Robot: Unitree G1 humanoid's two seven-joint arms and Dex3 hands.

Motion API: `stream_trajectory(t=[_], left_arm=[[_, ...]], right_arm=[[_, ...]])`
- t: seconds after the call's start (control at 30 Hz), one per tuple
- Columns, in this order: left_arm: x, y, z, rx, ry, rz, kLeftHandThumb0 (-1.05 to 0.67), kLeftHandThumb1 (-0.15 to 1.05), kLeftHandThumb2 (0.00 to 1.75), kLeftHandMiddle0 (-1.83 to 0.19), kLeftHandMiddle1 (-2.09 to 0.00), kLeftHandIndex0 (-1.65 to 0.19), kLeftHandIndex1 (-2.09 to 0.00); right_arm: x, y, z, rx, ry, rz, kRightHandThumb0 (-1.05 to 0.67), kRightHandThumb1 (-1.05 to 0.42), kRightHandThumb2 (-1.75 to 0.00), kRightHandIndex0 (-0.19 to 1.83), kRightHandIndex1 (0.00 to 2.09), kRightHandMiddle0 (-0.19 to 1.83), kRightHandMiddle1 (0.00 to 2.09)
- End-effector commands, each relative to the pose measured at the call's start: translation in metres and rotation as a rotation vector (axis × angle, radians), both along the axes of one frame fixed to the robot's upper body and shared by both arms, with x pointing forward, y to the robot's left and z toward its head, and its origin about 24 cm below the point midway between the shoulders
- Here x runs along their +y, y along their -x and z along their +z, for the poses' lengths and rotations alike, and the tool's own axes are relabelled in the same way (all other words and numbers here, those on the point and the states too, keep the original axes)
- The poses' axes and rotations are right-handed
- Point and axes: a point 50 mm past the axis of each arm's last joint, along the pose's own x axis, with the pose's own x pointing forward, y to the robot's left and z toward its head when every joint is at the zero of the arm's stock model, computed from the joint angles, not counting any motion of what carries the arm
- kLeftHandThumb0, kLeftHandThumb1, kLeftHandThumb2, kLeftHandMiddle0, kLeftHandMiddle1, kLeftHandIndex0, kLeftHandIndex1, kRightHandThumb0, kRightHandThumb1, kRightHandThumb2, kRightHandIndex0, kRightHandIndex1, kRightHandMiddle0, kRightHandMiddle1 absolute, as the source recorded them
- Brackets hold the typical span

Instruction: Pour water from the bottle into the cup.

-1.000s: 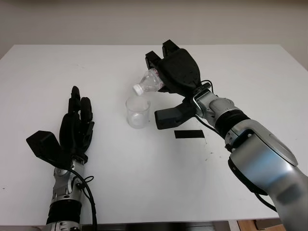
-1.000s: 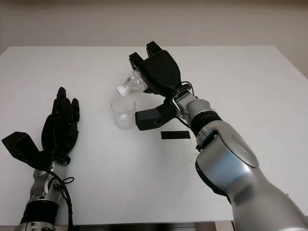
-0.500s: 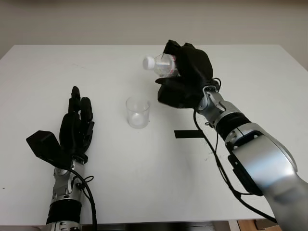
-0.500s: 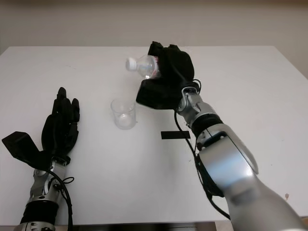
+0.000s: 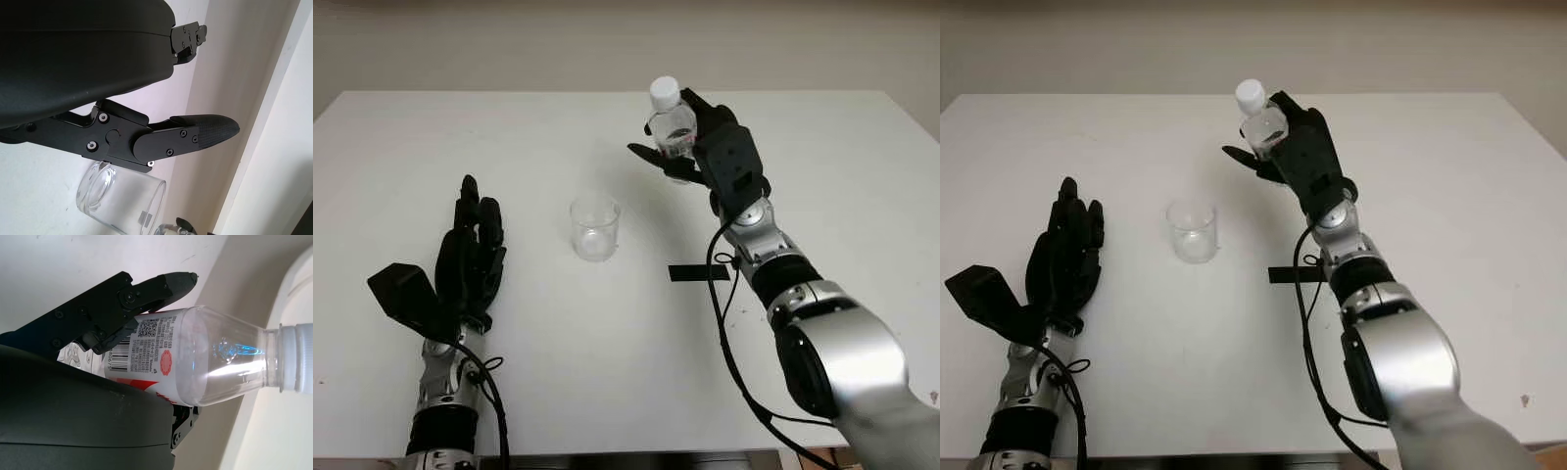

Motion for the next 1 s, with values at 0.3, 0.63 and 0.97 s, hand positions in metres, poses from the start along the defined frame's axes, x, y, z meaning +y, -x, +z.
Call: stream_trajectory(t=[0.3,0.63,0.97], left_arm=[[-0.005,0.011,-0.023,0.091,0.022,-0.02,-0.69,1.05,0.56,0.16,-0.05,0.18,-0.05],[-0.005,0.014,-0.024,0.091,0.021,-0.016,-0.69,1.05,0.56,0.16,-0.05,0.18,-0.05],[-0.006,0.017,-0.024,0.094,0.023,-0.025,-0.68,1.05,0.58,0.17,-0.05,0.19,-0.05]], right_arm=[[-0.02,0.034,-0.001,0.047,-0.175,0.024,-0.36,-1.05,-0.4,1.38,2.09,0.93,2.09],[-0.03,0.063,0.001,0.146,-0.17,0.013,-0.36,-1.05,-0.4,1.36,2.09,0.83,2.09],[-0.029,0.076,-0.017,0.216,-0.158,0.043,-0.37,-1.05,-0.4,1.41,2.09,0.9,2.09]])
